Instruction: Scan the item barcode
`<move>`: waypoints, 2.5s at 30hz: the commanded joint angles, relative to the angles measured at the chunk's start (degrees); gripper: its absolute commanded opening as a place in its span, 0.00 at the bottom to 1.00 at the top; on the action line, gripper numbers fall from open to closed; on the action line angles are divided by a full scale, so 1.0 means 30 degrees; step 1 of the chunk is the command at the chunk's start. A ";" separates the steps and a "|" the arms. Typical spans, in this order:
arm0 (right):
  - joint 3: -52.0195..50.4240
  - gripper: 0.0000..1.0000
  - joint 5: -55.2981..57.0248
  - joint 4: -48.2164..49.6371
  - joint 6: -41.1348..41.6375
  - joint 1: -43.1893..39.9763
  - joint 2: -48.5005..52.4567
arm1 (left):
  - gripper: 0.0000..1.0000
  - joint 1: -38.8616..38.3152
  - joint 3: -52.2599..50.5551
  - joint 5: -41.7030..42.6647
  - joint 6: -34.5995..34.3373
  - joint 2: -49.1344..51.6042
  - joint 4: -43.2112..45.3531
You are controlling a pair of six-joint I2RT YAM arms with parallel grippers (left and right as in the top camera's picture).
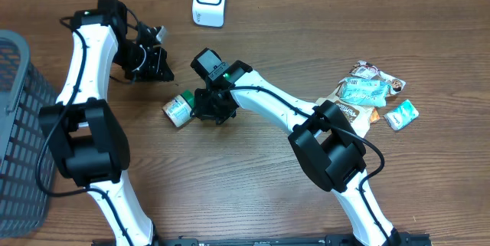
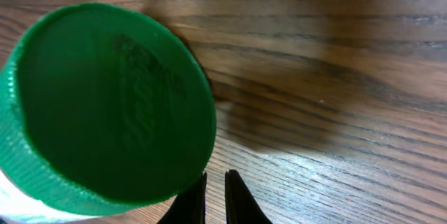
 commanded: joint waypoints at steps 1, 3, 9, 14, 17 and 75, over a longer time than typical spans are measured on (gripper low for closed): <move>0.0692 0.08 -0.0233 -0.0029 -0.1086 -0.0168 -0.0240 | 0.04 0.0197 0.0393 -0.1399 0.0029 -0.0539 0.0182; 0.1100 0.09 -0.0036 -0.0372 -0.1399 -0.0357 -0.0488 | 0.04 0.0452 0.0386 -0.1829 -0.0576 -0.0510 0.0197; 0.1246 0.13 -0.0131 -0.0597 -0.2237 -0.1450 -0.0889 | 0.04 0.1071 0.0342 -0.2018 -0.2280 -0.0510 -0.0437; 0.1239 0.22 -0.1821 -0.1056 -0.3002 -0.2871 -0.0889 | 0.04 0.0627 -0.0415 -0.1923 -0.3730 -0.0510 -0.1209; 0.1122 0.28 -0.3468 -0.1523 -0.3468 -0.3366 -0.0816 | 0.04 -0.0131 -0.1392 -0.1953 -0.3752 -0.0510 -0.0874; 0.0124 0.22 0.0925 -0.0845 -0.2441 -0.0991 -0.0058 | 0.04 -0.1180 -0.6907 -0.3075 -0.2951 -0.0510 0.4350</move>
